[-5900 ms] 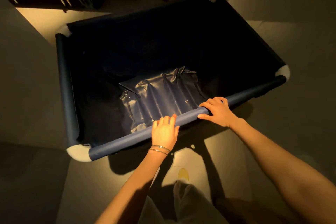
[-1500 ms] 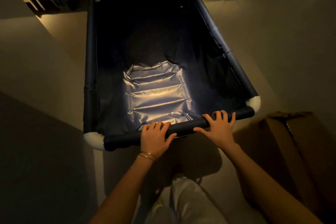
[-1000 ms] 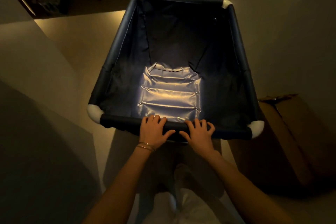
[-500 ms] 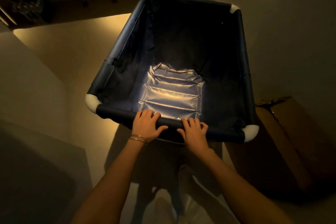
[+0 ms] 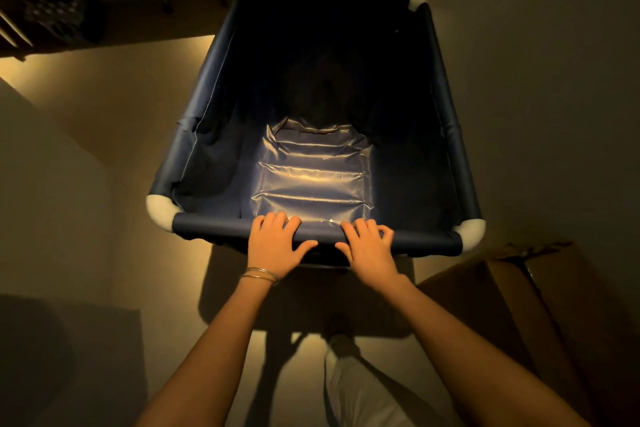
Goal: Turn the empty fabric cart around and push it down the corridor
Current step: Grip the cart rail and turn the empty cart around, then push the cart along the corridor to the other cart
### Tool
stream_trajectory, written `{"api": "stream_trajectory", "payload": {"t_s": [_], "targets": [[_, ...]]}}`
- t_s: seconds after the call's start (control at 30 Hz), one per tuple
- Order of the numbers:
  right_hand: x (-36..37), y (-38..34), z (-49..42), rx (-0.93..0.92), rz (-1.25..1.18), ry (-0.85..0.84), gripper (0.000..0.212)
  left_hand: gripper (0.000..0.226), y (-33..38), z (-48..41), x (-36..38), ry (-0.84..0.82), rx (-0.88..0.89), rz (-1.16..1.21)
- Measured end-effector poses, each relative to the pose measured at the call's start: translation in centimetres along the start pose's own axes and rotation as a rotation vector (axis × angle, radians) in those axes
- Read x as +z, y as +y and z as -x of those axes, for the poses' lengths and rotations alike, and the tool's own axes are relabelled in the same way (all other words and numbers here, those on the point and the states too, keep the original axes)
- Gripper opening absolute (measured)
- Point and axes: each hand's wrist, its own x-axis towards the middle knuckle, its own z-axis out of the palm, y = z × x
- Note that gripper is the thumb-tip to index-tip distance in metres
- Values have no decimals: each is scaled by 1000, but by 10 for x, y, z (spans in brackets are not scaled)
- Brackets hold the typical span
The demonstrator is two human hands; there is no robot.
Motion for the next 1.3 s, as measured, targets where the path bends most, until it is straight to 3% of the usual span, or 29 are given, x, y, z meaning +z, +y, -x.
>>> {"api": "stream_trajectory", "payload": {"t_s": [0.37, 0.6, 1.3], "targets": [[-9, 75, -150, -180, 9, -29, 36, 58, 2, -131, 18, 7, -168, -26], [-18, 106, -248, -175, 37, -153, 46, 52, -15, -212, 27, -49, -250, -30], [-20, 132, -567, -441, 28, -191, 43, 44, -118, -456, 40, -56, -486, 38]]}}
